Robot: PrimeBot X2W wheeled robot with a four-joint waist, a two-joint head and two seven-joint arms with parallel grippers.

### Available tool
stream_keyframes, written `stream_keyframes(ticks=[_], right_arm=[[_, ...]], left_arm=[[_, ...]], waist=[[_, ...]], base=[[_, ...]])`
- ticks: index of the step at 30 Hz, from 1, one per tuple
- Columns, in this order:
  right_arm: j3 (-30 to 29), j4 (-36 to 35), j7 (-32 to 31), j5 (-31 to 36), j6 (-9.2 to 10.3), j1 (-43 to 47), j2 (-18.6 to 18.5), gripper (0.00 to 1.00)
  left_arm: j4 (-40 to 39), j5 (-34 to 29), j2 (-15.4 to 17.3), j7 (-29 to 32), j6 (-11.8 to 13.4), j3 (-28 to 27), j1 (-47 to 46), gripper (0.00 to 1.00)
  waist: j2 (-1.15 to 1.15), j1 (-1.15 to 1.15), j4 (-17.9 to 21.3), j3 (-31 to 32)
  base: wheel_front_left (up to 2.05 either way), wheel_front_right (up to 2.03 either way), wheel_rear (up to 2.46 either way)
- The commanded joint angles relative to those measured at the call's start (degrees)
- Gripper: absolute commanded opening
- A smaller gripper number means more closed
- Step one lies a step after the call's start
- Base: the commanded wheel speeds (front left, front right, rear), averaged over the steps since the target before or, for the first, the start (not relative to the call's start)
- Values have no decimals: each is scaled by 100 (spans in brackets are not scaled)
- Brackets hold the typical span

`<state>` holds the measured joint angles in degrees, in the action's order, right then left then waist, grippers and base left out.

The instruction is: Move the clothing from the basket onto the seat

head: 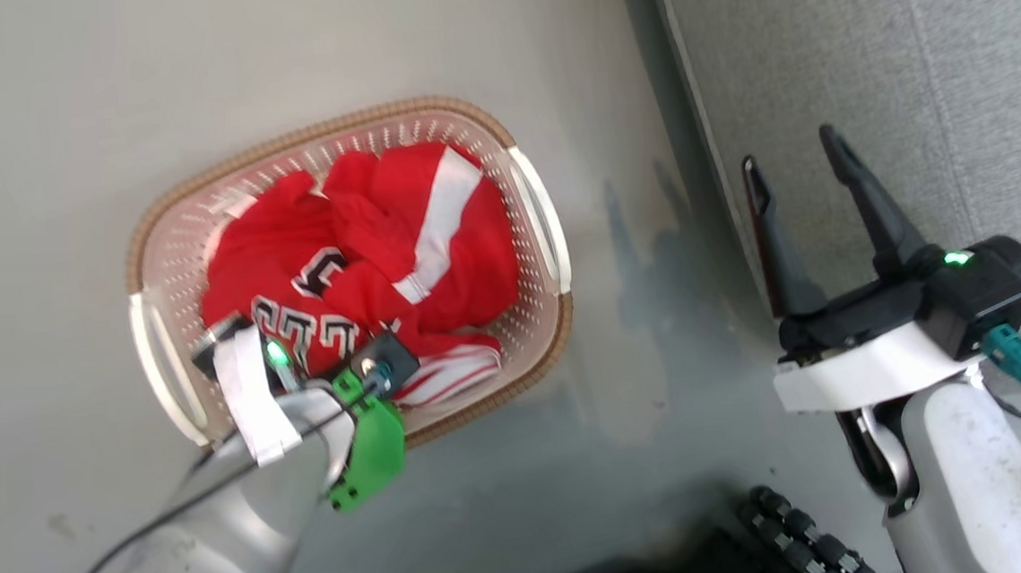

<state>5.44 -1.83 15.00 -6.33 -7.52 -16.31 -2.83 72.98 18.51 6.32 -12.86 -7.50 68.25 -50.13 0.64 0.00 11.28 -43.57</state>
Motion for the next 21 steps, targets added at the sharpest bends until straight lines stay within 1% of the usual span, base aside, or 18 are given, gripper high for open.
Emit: stream_keyframes(ticks=[1, 8, 10, 13, 21], right_arm=[[40, 47, 28, 72, 6, 135, -12, 100], [112, 258, 28, 74, 6, 600, -152, 100], [120, 302, 28, 70, 6, 733, -174, 100], [128, 360, 28, 65, 6, 944, -207, 100], [350, 529, 28, 26, 6, 1395, -292, 100]], left_arm=[[8, 76, -41, -61, 34, -40, 184, 0], [-327, 648, -158, -236, 225, -583, 841, 0], [-640, 777, -156, -238, 312, -760, 996, 0], [-1180, 852, -54, -239, 449, -1044, 1346, 0], [-2286, 851, 33, -238, 651, -1756, 2076, 0]], waist=[[-64, 0, -243, 724], [-64, 0, -494, 1754], [-64, 0, -538, 2022], [-64, 0, -607, 2390], [-64, 0, -749, 3218]], base=[[0, 0, 0], [0, 0, 0], [0, 0, 0], [0, 0, 0], [0, 0, 0]])
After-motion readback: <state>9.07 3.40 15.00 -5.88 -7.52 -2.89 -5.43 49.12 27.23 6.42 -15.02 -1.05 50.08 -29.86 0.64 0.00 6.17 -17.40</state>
